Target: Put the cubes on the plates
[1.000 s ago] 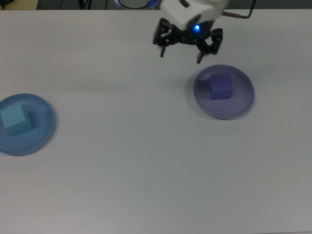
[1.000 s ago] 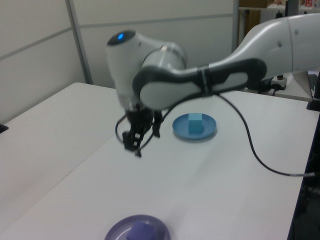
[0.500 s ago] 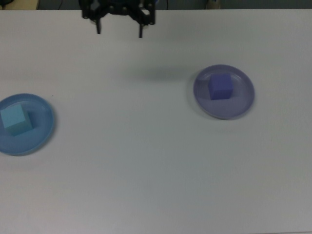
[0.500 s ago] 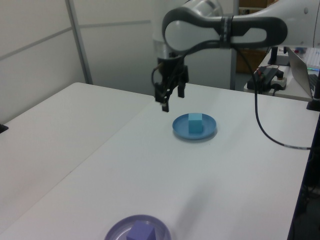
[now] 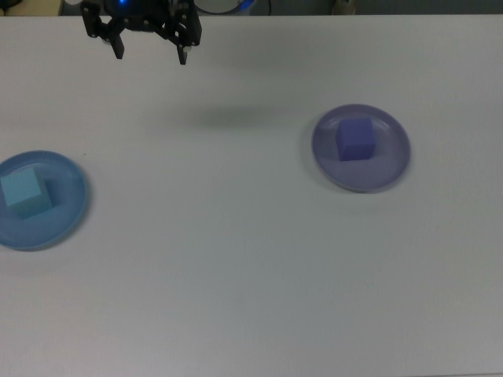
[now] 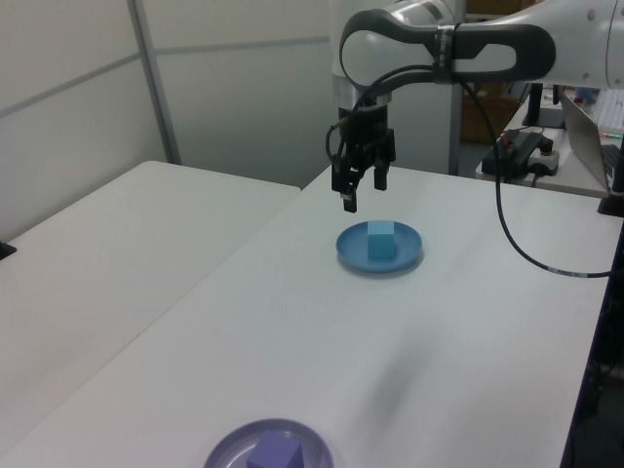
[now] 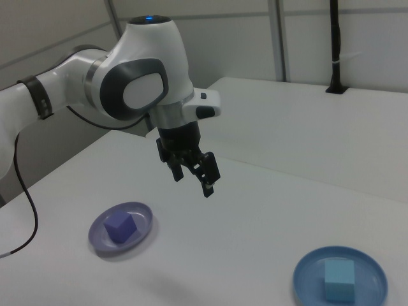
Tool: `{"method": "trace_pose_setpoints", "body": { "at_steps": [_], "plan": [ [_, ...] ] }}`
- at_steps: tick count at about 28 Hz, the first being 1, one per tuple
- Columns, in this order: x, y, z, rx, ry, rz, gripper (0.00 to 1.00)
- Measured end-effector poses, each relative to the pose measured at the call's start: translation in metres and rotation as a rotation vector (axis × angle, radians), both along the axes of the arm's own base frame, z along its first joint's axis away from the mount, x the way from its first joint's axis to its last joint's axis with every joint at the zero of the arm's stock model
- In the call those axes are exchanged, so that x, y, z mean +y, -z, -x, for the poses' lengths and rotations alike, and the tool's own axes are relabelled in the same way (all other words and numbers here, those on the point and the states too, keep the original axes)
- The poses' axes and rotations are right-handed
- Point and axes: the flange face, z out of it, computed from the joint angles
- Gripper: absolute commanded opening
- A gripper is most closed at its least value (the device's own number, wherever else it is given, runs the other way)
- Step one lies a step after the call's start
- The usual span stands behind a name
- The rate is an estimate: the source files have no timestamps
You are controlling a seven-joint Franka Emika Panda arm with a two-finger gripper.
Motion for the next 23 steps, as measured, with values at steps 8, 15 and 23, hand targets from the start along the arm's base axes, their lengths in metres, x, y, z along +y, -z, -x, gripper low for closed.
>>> {"method": "trace_pose_setpoints", "body": {
  "at_steps": [8,15,23],
  "plan": [
    [-0.002,0.003,-0.001,0.006,0.004,0.0,1.0],
    [-0.013,-0.001,-0.001,-0.006,0.022,0.001,1.0],
    [-0.031,-0.012,-0.005,-0.063,0.05,0.008,1.0]
  ]
}}
